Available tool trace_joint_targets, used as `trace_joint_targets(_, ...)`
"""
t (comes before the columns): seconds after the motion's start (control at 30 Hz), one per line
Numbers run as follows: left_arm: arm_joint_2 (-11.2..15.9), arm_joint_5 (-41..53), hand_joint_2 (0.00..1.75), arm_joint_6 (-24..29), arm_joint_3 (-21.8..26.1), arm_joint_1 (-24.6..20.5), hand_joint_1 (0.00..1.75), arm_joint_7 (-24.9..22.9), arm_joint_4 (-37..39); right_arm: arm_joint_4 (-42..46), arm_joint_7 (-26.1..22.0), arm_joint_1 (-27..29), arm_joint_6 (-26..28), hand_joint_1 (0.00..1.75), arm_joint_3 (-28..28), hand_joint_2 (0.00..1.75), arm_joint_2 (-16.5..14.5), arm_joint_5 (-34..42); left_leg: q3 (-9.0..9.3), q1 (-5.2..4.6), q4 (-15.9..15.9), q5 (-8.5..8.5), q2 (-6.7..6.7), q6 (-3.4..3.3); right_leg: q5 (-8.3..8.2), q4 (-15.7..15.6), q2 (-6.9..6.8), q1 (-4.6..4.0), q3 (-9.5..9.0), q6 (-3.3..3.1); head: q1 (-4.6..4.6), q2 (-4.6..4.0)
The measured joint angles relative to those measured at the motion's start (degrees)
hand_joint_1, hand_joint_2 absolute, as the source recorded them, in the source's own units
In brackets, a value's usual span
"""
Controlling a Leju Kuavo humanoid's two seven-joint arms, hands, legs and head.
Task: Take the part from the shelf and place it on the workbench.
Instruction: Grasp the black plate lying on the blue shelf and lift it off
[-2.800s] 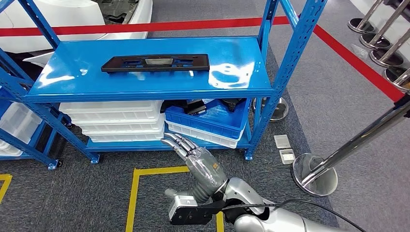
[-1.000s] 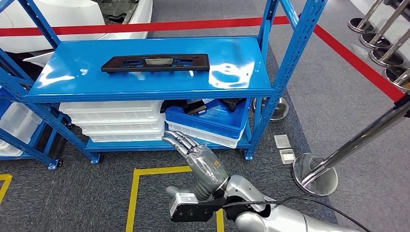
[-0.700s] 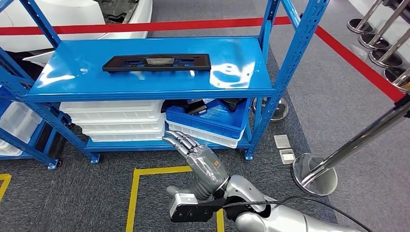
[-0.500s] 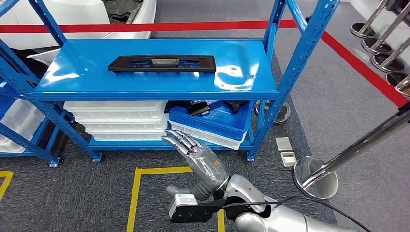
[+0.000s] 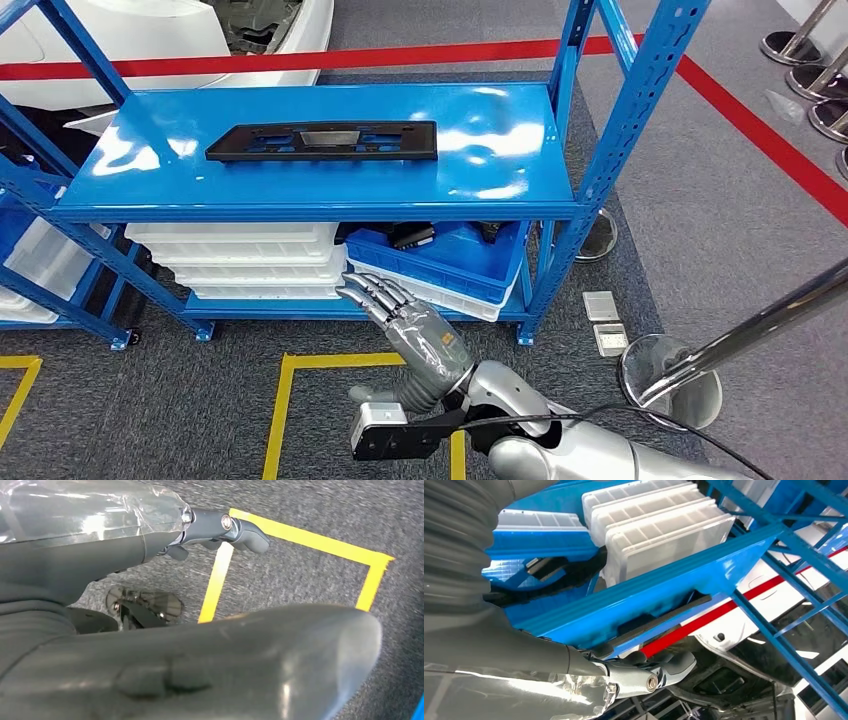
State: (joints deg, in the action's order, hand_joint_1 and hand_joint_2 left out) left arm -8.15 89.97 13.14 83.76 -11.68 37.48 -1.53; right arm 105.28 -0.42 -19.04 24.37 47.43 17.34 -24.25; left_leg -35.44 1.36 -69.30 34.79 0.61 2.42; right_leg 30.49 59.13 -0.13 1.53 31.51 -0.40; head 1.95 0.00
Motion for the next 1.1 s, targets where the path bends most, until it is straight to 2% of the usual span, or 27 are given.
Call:
trace_joint_targets(0.07, 0.0, 0.0, 0.0, 0.0, 0.0, 0.2, 0.0, 0.0, 0.0, 0.0, 0.3, 0.0, 0.1, 0.0, 0.0, 1.75, 0.0, -0.1, -4.5, -0.14, -6.1, 0.84, -0.03, -0.15, 0.79, 0.0, -0.11, -0.28, -0.88, -0.25, -0.03, 0.0)
trace_joint_targets(0.1, 0.0, 0.0, 0.0, 0.1, 0.0, 0.3, 0.0, 0.0, 0.0, -0.1, 0.4, 0.1, 0.1, 0.0, 0.0, 1.75, 0.0, -0.2, -5.77, -0.24, -7.0, 0.01, -0.03, -0.37, 1.24, 0.0, -0.1, -0.42, -1.42, -0.34, -0.04, 0.0)
trace_joint_targets(0.13, 0.0, 0.0, 0.0, 0.1, 0.0, 0.3, 0.0, 0.0, 0.0, -0.1, 0.5, 0.1, 0.1, 0.0, 0.0, 1.75, 0.0, -0.2, -6.11, -0.39, -6.0, -1.65, -0.03, -0.68, 1.7, 0.0, -0.07, -0.54, -2.04, -0.4, -0.05, 0.0)
trace_joint_targets(0.2, 0.0, 0.0, 0.0, 0.1, 0.0, 0.4, 0.0, 0.0, 0.0, -0.2, 0.7, 0.1, 0.2, 0.0, 0.0, 1.75, 0.1, -0.3, -5.15, -0.96, -0.1, -7.21, -0.03, -1.86, 3.03, -0.1, -0.06, -0.77, -3.8, -0.42, -0.09, 0.0)
trace_joint_targets(0.23, 0.0, 0.0, 0.0, 0.1, 0.0, 0.5, 0.0, 0.0, 0.0, -0.3, 0.8, 0.0, 0.3, 0.0, 0.0, 1.75, 0.1, -0.4, -4.42, -1.35, 2.6, -9.29, -0.08, -2.45, 3.65, -0.2, -0.05, -0.89, -4.55, -0.29, -0.03, 0.0)
trace_joint_targets(0.27, 0.1, 0.0, 0.0, 0.1, 0.0, 0.5, 0.0, 0.0, 0.0, -0.3, 0.9, 0.0, 0.3, 0.0, 0.0, 1.75, 0.1, -0.4, -3.65, -1.75, 5.0, -10.49, -0.15, -3.03, 4.15, -0.4, -0.03, -0.92, -5.11, -0.07, -0.03, 0.0)
trace_joint_targets(0.33, 0.1, 0.0, 0.0, 0.1, 0.0, 0.4, 0.0, 0.0, 0.0, -0.5, 1.1, 0.0, 0.4, 0.0, 0.0, 1.75, 0.1, -0.7, -2.7, -2.3, 7.0, -9.57, -0.32, -3.73, 4.4, -0.7, -0.05, -0.79, -5.63, 0.57, -0.05, 0.0)
trace_joint_targets(0.4, 0.1, 0.0, 0.0, 0.1, 0.0, 0.2, 0.0, 0.0, 0.0, -0.5, 1.2, 0.0, 0.5, 0.0, 0.0, 1.75, 0.1, -0.9, -1.26, -2.16, 8.9, -8.44, -0.26, -4.16, 3.86, 0.1, -0.13, -0.63, -5.64, 1.22, -0.18, 0.0)
trace_joint_targets(0.43, 0.1, 0.0, 0.0, 0.1, 0.0, 0.2, 0.0, 0.0, 0.0, -0.5, 1.3, -0.1, 0.5, 0.0, 0.0, 1.75, 0.2, -0.9, -0.35, -1.94, 9.8, -8.12, -0.2, -4.33, 3.56, 1.6, -0.11, -0.63, -5.06, 1.5, -0.15, 0.0)
trace_joint_targets(0.5, 0.1, 0.0, 0.0, 0.1, 0.0, 0.1, 0.0, 0.0, 0.1, -0.5, 1.4, -0.2, 0.6, 0.0, 0.0, 1.75, 0.3, -1.0, 1.46, -1.63, 10.8, -7.65, -0.09, -4.65, 4.42, 7.2, -0.01, -0.56, -1.82, 1.92, 0.06, 0.0)
trace_joint_targets(0.57, 0.1, 0.0, 0.0, 0.1, 0.0, 0.1, 0.0, 0.0, 0.1, -0.5, 1.7, -0.2, 0.6, 0.0, 0.0, 1.75, 0.4, -1.0, 2.76, -1.52, 11.2, -6.81, 0.0, -4.8, 6.9, 13.0, 0.04, -0.53, 3.09, 2.45, 0.25, 0.0)
trace_joint_targets(0.6, 0.1, 0.0, 0.0, 0.1, 0.0, 0.1, 0.0, 0.0, 0.1, -0.5, 1.8, -0.2, 0.6, 0.0, 0.0, 1.75, 0.5, -1.1, 3.39, -1.47, 11.2, -6.27, 0.07, -4.72, 7.61, 14.3, 0.04, -0.5, 5.07, 2.68, 0.28, 0.0)
trace_joint_targets(0.63, 0.1, 0.0, 0.0, 0.1, 0.0, 0.1, 0.0, 0.0, 0.1, -0.6, 1.9, -0.1, 0.6, 0.0, 0.0, 1.75, 0.5, -1.1, 4.13, -1.41, 11.2, -5.68, 0.14, -4.6, 7.18, 13.9, 0.03, -0.47, 6.25, 2.82, 0.32, 0.0)
trace_joint_targets(0.67, 0.1, 0.0, 0.0, 0.1, 0.0, 0.1, 0.0, 0.0, 0.1, -0.6, 1.9, -0.1, 0.6, 0.0, 0.0, 1.75, 0.5, -1.1, 4.94, -1.33, 11.2, -5.07, 0.2, -4.43, 5.46, 11.9, 0.03, -0.44, 6.58, 2.86, 0.36, 0.0)
trace_joint_targets(0.73, 0.1, 0.0, 0.0, 0.1, 0.0, 0.2, 0.0, 0.0, 0.1, -0.7, 2.1, -0.1, 0.6, 0.0, 0.0, 1.75, 0.7, -1.3, 6.56, -1.19, 11.1, -3.76, 0.28, -3.9, -0.58, 5.5, 0.04, -0.47, 5.9, 2.65, 0.43, 0.0)
trace_joint_targets(0.8, 0.1, 0.0, 0.0, 0.1, 0.0, 0.1, 0.0, 0.0, 0.1, -0.9, 2.3, 0.0, 0.5, 0.0, 0.0, 1.75, 0.9, -1.4, 7.34, -1.17, 11.0, -2.74, 0.29, -3.16, -3.53, 1.9, -0.05, -0.73, 5.62, 1.88, 0.5, 0.0)
trace_joint_targets(0.87, 0.1, 0.0, 0.0, 0.1, 0.0, 0.1, 0.0, -0.1, 0.1, -1.0, 2.4, 0.0, 0.5, 0.0, -0.1, 1.75, 1.0, -1.5, 7.7, -1.27, 10.8, -2.25, 0.27, -2.42, -3.31, 1.7, -0.14, -0.91, 5.66, 0.75, 0.49, 0.0)
trace_joint_targets(0.93, 0.1, 0.0, 0.0, 0.1, 0.0, 0.1, 0.0, -0.1, 0.1, -1.0, 2.5, -0.1, 0.5, 0.0, -0.1, 1.75, 1.1, -1.7, 7.86, -1.27, 9.4, -1.98, 0.17, -1.87, -3.5, 1.3, -0.15, -0.74, 4.69, -0.06, 0.41, 0.0)
trace_joint_targets(1.0, 0.1, 0.0, 0.0, 0.1, 0.0, 0.0, 0.0, -0.1, 0.1, -1.0, 2.5, -0.2, 0.5, 0.0, -0.2, 1.75, 1.1, -1.8, 5.65, -1.11, 4.7, -0.85, 0.04, -1.38, -3.06, 0.8, -0.18, -0.6, 3.54, -0.58, 0.19, 0.0)
trace_joint_targets(1.07, 0.1, 0.0, 0.0, 0.1, 0.0, 0.0, 0.0, -0.1, 0.1, -1.1, 2.7, -0.3, 0.5, 0.0, -0.2, 1.75, 1.2, -1.9, 1.24, -0.93, -1.7, 1.6, -0.02, -0.92, -2.34, 0.7, -0.17, -0.66, 2.8, -0.93, -0.01, 0.0)
trace_joint_targets(1.1, 0.1, 0.0, 0.0, 0.1, 0.0, 0.1, 0.0, -0.1, 0.1, -1.1, 2.8, -0.2, 0.5, 0.0, -0.2, 1.75, 1.2, -1.9, -0.67, -0.87, -3.8, 2.4, -0.02, -0.78, -1.93, 0.7, -0.13, -0.69, 2.38, -0.96, -0.02, 0.0)
